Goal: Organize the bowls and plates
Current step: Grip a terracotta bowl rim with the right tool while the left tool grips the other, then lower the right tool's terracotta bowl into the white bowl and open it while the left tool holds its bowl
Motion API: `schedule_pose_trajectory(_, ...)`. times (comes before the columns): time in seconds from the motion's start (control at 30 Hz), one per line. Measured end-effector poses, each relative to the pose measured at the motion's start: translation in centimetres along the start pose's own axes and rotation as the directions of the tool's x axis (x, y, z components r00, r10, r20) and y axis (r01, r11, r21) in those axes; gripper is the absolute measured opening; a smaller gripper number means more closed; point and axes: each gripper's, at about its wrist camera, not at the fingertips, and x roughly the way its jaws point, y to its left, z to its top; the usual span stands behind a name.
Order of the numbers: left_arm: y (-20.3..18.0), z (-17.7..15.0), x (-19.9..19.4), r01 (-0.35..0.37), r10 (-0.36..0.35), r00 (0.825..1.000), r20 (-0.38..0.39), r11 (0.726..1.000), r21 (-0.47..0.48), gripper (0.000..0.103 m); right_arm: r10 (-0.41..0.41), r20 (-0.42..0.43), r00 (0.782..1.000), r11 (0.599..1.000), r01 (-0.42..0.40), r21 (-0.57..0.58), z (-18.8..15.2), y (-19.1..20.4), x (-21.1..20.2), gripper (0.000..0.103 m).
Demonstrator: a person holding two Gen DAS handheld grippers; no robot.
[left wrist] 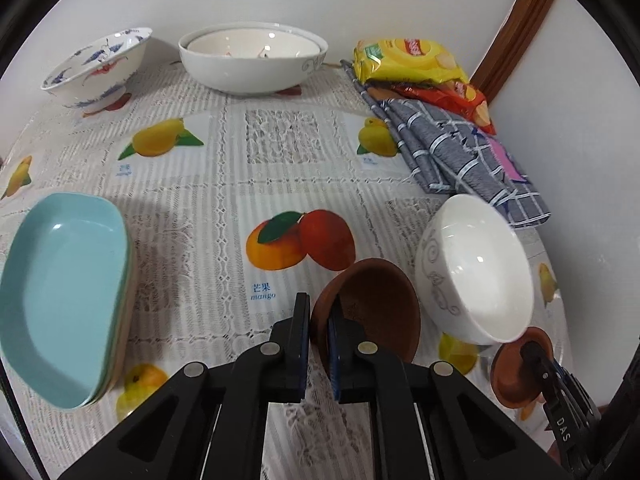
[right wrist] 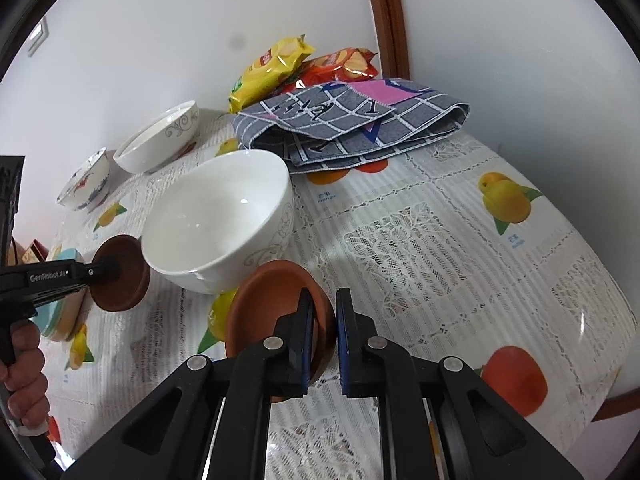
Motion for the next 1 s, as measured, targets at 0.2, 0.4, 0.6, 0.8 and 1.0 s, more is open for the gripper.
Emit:
schedule_pose_trajectory(0.2,-0.1,0.7,-3.7,-0.001,0.000,0.998,0.059,1.000,0.023,0.008,-0.011,0.050,0.999,1.000,0.010,0.025,1.4,0.5,-2.7,0.011)
schedule_pose_trajectory(0.4,-0.3,2.0,-6.6,-0.022,0.015,0.994,0.111,0.998,0.059,0.008,-0.037,0.101,0.994,0.999,0.033,0.044,3.3,1.3,-5.1,0.011)
schedule_pose_trajectory(0.6,-0.9,3.6,-8.9,-0.032,0.016,0.987,0.162,0.995,0.099,0.008,-0.047,0.121,0.992,0.997,0.039,0.067,5.0,2.1,-6.1,0.011)
schedule_pose_trajectory(0.8,-1.8,5.2,-9.2,-0.014,-0.010,0.984,0.175,0.991,0.133,0.008,-0.046,0.133,0.990,0.997,0.037,0.070,6.4,3.1,-6.1,0.011)
schedule_pose_trajectory(1.0,-2.7,6.7,-8.6,-0.015,-0.018,0.983,0.184,0.984,0.178,0.008,-0.063,0.144,0.988,0.996,0.052,0.077,7.4,3.3,-5.5,0.011)
